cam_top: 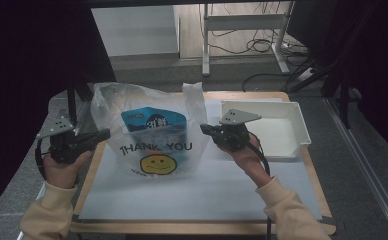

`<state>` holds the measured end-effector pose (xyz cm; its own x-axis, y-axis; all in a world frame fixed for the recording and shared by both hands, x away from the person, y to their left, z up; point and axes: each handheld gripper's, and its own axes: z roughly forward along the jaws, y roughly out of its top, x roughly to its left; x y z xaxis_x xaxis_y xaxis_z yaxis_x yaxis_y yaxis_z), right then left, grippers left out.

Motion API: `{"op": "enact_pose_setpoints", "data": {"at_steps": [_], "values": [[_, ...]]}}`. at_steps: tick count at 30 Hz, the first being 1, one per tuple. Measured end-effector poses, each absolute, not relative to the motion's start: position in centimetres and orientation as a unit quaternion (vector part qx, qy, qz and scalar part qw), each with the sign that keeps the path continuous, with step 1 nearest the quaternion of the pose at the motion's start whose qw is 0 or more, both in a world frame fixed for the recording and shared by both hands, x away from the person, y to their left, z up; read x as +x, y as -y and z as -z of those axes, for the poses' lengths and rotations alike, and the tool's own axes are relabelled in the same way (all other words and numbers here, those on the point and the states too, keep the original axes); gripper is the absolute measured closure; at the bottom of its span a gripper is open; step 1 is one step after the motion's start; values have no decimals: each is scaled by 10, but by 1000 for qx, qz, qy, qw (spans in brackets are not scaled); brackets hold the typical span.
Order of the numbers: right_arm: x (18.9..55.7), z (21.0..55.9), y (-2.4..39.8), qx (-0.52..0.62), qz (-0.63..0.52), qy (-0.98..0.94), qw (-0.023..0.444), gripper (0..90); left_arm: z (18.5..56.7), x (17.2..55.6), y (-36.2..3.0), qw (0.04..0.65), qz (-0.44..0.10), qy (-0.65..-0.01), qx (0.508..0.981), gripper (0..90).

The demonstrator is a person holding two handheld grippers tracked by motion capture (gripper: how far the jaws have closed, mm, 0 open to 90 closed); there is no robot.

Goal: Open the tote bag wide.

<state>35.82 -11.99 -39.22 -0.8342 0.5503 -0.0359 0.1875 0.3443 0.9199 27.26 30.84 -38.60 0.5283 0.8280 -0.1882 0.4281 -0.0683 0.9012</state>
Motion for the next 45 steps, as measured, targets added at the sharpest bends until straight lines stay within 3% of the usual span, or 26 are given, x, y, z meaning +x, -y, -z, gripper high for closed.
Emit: {"op": "enact_pose_setpoints", "data": {"at_steps": [45], "values": [[350, 472, 120, 264, -477, -826, 147, 885, 465, 276, -307, 477, -143, -489, 716, 895]]}}
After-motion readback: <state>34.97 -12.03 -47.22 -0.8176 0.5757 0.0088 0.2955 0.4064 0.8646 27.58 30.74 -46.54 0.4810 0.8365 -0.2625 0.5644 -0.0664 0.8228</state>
